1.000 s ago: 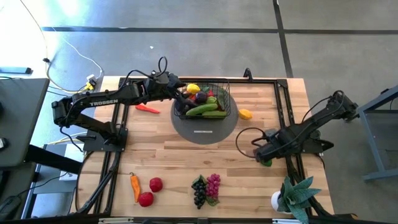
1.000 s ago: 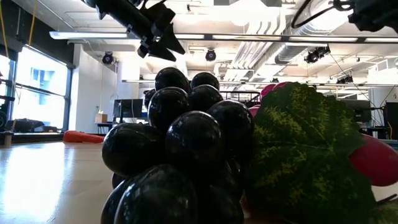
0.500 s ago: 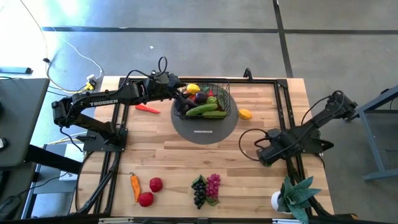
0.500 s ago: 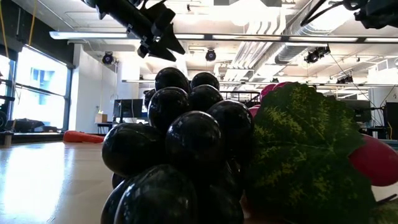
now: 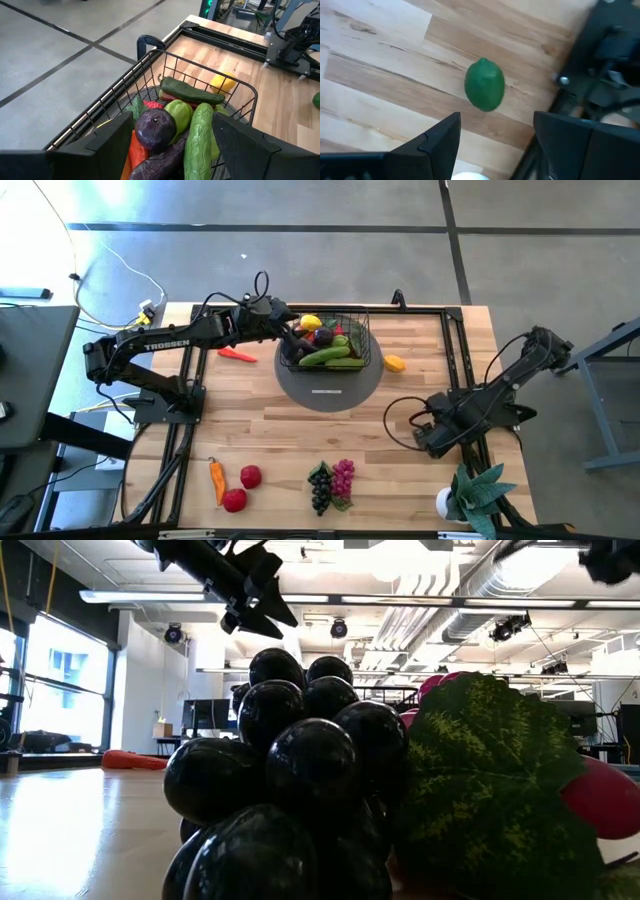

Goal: Build produce basket
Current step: Put the green lime into the black wire basket

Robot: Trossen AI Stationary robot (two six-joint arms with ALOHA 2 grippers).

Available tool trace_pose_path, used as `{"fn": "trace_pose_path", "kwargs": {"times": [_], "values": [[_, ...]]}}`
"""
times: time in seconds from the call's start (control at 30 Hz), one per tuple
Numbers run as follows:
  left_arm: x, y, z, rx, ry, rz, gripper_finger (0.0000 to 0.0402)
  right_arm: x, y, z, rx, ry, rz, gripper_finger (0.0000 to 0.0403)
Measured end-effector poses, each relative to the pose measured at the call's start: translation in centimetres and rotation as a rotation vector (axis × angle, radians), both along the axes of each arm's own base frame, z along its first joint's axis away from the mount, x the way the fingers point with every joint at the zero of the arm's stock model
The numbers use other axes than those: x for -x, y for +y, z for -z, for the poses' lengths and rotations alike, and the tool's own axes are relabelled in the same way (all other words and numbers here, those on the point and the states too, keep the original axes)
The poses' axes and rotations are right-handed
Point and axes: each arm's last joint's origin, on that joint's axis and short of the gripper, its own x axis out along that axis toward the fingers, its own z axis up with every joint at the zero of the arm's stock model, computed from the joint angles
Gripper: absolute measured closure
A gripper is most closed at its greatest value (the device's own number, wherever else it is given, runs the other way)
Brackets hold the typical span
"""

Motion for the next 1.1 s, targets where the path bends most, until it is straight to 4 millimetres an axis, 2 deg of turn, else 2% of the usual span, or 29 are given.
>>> {"fn": "trace_pose_path", "kwargs": {"times": [0.17,0.43,1.1], "values": [[0.0,0.0,0.0,0.000,0.000,0.002,0.0142,-0.2,0.3,3.1,-0.077,-0.019,-0.032,0.0169],[0.0,0.0,0.0,0.000,0.000,0.002,0.0142,0.1,0.1,6.6,-0.098,-0.043,-0.027,0.0169],[0.0,0.0,0.0,0.004,0.000,0.000,0.0142,1.2,-1.6,11.5,-0.095,-0.072,0.001,0.0169]]}}
